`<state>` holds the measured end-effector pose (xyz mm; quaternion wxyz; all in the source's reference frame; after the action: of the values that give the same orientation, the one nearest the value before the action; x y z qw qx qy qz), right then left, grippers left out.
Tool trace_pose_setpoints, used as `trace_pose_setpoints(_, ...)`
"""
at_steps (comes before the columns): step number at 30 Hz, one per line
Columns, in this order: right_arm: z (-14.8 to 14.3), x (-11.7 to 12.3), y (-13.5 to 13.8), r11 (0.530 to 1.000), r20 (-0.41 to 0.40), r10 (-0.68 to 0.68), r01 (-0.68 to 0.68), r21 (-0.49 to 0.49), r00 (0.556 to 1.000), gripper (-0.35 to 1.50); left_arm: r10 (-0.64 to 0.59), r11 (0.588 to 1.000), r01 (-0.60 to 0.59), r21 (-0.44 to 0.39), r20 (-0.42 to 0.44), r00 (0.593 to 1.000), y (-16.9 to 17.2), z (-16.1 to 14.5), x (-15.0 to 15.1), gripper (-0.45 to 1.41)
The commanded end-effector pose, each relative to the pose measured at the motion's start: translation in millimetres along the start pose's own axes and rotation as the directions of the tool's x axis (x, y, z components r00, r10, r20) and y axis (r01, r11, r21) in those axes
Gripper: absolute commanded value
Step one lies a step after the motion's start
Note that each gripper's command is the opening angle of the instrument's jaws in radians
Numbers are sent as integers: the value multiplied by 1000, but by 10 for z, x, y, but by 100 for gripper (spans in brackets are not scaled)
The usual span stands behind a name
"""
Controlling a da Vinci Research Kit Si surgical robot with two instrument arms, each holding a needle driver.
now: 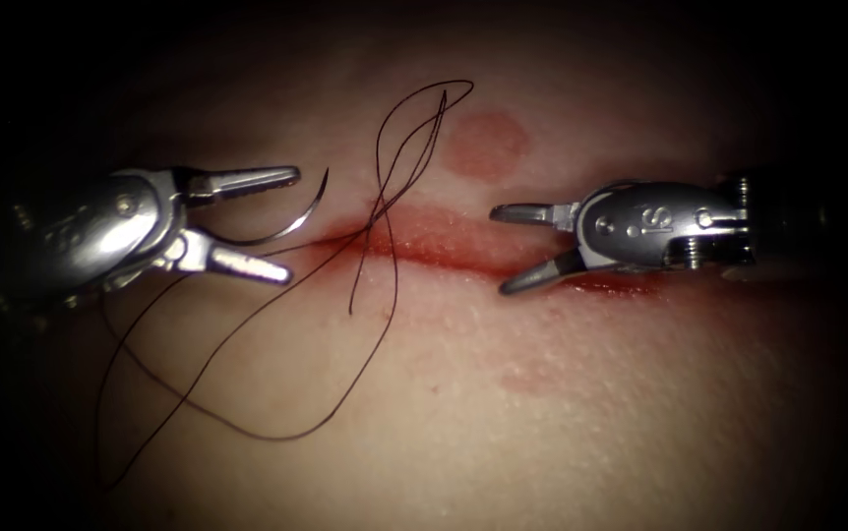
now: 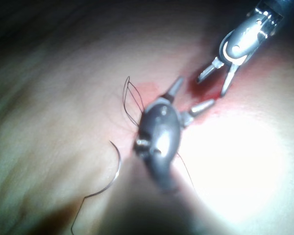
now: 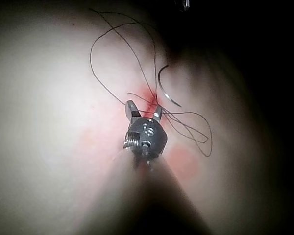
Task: Wound Closure
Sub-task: Pull the right grip up and the left grip down to tighten the knot.
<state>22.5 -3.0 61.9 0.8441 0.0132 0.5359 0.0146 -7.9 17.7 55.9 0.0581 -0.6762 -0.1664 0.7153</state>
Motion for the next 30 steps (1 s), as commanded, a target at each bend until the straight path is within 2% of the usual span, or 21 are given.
trace_pose_setpoints(1, 7, -3, -3, 1000, -1, 1, -1, 2, 1000, 148, 0, 1000, 0, -2, -1, 1000, -3, 6, -6, 59)
trace_pose_setpoints(9, 7, -3, -3, 1000, 1, 7, -7, -1, 1000, 147, 0, 1000, 0, -2, -1, 1000, -3, 6, -6, 59)
trace_pose_setpoints(11, 11, -6, 4, 987, 4, 154, -154, -48, 988, 141, 0, 1000, 0, -2, -1, 1000, -3, 6, -6, 59)
trace_pose_setpoints(12, 13, -16, 8, 960, -6, 267, -267, -85, 964, 135, 0, 1000, 0, -5, -2, 1000, 0, 5, -7, 56)
trace_pose_setpoints(13, 13, -23, 11, 955, -7, 281, -280, -97, 960, 133, 1, 1000, -1, -18, -11, 1000, 4, 5, -8, 54)
trace_pose_setpoints(16, 12, -40, 22, 972, 48, 208, -201, -118, 977, 122, -13, 998, 12, -54, -26, 1000, 12, 5, -9, 49)
trace_pose_setpoints(20, 8, -42, 31, 976, 66, 166, -154, -155, 984, 132, -23, 998, 21, -57, -24, 999, 20, 5, -8, 43)
trace_pose_setpoints(24, 10, -27, 24, 986, 49, 120, -113, -122, 992, 132, -25, 998, 24, -58, -25, 999, 23, 6, -1, 36)
trace_pose_setpoints(25, 13, -21, 20, 992, 31, 96, -93, -86, 995, 132, -26, 998, 25, -52, -23, 999, 22, 6, 1, 38)
trace_pose_setpoints(30, 25, -3, 4, 999, -2, 25, -25, -29, 1000, 128, -31, 999, 30, -32, -14, 999, 19, 4, 6, 43)
